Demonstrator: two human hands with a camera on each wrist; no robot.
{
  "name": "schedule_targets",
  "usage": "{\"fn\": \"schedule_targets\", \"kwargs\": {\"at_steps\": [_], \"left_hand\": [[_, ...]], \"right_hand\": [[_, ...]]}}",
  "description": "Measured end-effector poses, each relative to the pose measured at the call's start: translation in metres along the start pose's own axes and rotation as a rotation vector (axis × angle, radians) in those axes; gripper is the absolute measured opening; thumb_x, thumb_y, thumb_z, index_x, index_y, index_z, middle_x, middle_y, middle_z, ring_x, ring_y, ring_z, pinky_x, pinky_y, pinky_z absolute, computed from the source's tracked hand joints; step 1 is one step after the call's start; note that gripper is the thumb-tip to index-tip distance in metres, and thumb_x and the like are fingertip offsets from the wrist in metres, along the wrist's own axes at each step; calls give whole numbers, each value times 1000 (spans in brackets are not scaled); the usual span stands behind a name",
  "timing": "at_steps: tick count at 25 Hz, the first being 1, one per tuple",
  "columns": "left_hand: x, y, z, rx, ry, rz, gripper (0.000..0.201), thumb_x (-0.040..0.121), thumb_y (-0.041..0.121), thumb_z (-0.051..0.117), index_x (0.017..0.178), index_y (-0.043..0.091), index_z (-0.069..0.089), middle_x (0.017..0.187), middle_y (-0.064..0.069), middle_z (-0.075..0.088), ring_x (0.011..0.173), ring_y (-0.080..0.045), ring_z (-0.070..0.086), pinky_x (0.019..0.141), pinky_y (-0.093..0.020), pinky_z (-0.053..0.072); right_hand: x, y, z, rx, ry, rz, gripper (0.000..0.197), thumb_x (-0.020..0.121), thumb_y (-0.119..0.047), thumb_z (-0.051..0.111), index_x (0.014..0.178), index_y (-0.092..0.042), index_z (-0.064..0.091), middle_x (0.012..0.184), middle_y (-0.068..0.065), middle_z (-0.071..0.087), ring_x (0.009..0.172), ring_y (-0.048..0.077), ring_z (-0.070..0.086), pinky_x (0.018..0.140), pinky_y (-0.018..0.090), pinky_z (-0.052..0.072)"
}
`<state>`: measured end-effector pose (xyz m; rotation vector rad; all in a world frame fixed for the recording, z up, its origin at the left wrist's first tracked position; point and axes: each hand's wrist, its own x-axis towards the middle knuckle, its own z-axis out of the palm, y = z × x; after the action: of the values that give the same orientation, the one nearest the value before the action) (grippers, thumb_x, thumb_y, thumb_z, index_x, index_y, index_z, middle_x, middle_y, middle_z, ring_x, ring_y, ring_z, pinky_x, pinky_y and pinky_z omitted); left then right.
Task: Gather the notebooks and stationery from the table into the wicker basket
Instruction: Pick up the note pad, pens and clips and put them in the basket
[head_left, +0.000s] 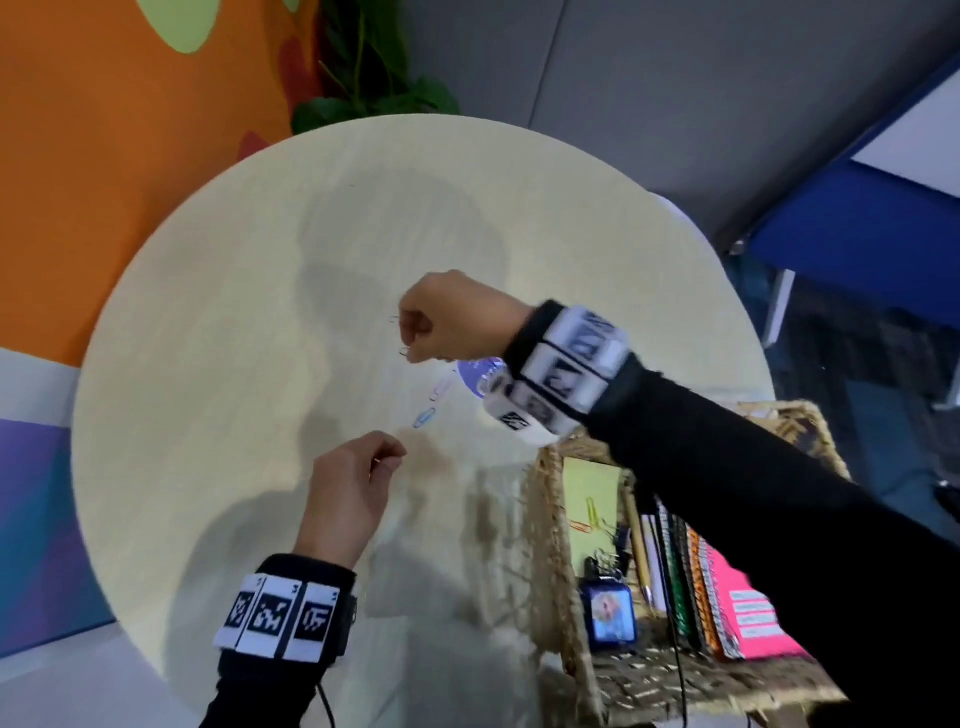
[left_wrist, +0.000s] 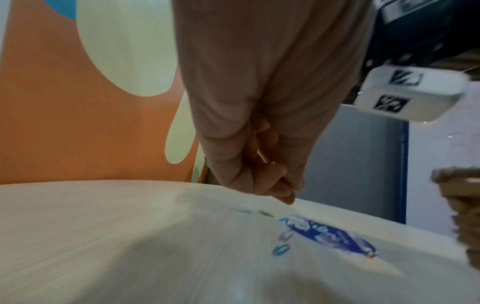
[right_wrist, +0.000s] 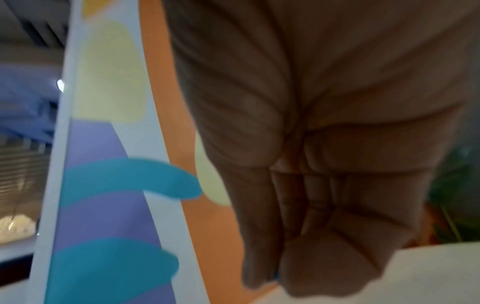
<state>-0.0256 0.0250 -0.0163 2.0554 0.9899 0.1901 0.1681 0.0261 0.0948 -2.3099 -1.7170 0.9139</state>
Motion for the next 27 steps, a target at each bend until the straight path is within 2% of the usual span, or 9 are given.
{"fn": "schedule_targets", "kwargs": {"at_steps": [4,7,9,11,13,16,19,24,27], "left_hand": [[-8,45,17,-7,-24,172,13,84,3,65,90,8,75,89,-4,76,71,-8,62,71,-13,40],[-20,81,29,18,-91,293,19,84,1,63,94,11,75,94,-4,76,78,-15,68,73,-11,39],[-31,101,37,29,-160,347,20,84,3,61,91,14,76,94,-1,75,81,-15,68,78,-14,44],[-43,118,46,60,-241,363,20,85,6,59,90,16,76,96,0,75,86,-12,68,84,-22,51],[-53,132,58,167,-320,383,23,89,10,55,97,18,75,103,1,73,94,-14,66,89,-28,51],[-58,147,80,479,-444,456,29,90,7,48,107,15,71,108,-4,69,100,-22,64,87,-35,53],[-63,161,101,809,-568,520,23,87,1,48,100,5,66,102,-11,66,96,-28,63,86,-41,52],[-62,176,130,1128,-869,367,9,90,7,53,91,13,59,107,-11,62,111,-28,55,110,-48,30],[-59,174,141,1222,-981,338,22,91,11,54,113,9,60,122,-12,56,118,-29,49,107,-46,33]], "right_hand": [[-124,49,-5,103,-37,137,6,77,-13,67,81,-10,71,63,-4,64,52,4,54,51,5,39],[-172,93,41,138,-139,302,11,83,-7,63,88,-8,72,73,0,70,60,9,61,61,11,49],[-176,118,80,66,-171,364,14,83,-5,60,90,-5,73,91,8,74,77,16,65,75,24,52],[-169,129,108,1,-183,422,17,83,-5,57,93,-3,71,103,16,71,94,29,66,78,29,50],[-158,132,122,-57,-173,437,18,85,-5,55,95,1,67,106,21,67,99,35,65,79,34,51],[-145,134,128,-108,-162,413,19,87,-8,54,97,4,65,105,21,67,99,35,64,80,36,52],[-148,145,121,-83,-106,420,26,84,-13,62,105,0,66,97,17,67,91,29,64,79,33,51],[-197,157,90,119,170,379,15,77,-15,66,83,-5,75,88,11,74,84,25,66,69,27,44],[-218,154,91,206,223,349,11,78,-17,69,81,-7,73,74,3,68,74,19,62,60,25,43]]}}
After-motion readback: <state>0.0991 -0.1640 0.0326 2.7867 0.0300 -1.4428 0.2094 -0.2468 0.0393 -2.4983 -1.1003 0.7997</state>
